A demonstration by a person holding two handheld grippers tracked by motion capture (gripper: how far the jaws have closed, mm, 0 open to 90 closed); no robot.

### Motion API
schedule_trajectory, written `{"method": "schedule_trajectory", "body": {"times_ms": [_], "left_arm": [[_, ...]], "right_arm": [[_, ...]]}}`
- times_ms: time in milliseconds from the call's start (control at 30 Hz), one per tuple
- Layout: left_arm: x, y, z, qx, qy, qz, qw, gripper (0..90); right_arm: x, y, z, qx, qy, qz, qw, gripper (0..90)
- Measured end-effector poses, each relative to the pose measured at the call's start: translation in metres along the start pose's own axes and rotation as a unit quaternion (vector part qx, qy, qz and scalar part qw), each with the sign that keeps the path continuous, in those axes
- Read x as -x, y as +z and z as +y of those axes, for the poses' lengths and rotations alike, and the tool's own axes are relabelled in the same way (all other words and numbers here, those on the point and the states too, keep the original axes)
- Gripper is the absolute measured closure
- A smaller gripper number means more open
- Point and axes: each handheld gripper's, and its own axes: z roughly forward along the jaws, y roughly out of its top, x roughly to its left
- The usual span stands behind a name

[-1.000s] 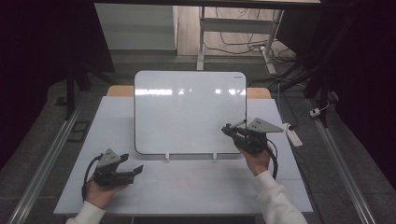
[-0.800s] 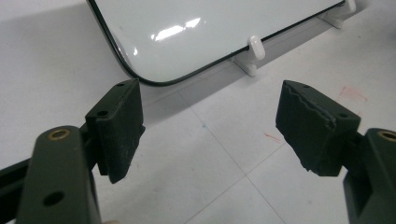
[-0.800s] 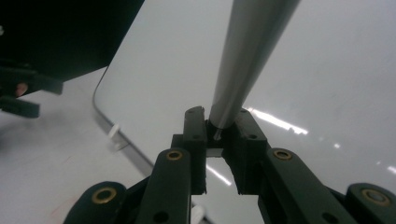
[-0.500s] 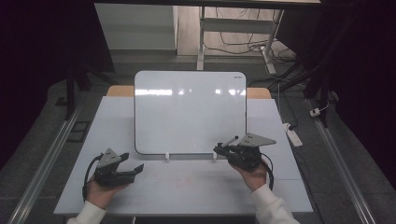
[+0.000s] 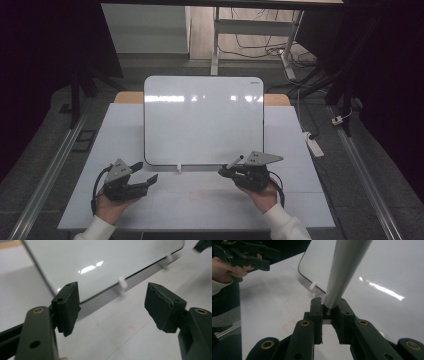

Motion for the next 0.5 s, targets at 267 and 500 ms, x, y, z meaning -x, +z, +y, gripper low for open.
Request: {"method": "schedule_trajectory", "body": {"times_ms": [267,500], "left_arm": [[0.039,0.021,0.039,0.017,0.058,-0.058,0.9965,32.9],[0.066,0.038,0.063,0.014,0.098,-0.097,0.9903,35.3]], "right_arm": [[-0.012,0.014,-0.002,-0.001,0.007,0.024,0.9997,77.6],[-0.017,0.022,-0.003,-0.001,0.017,0.034,0.9993,77.6]]}}
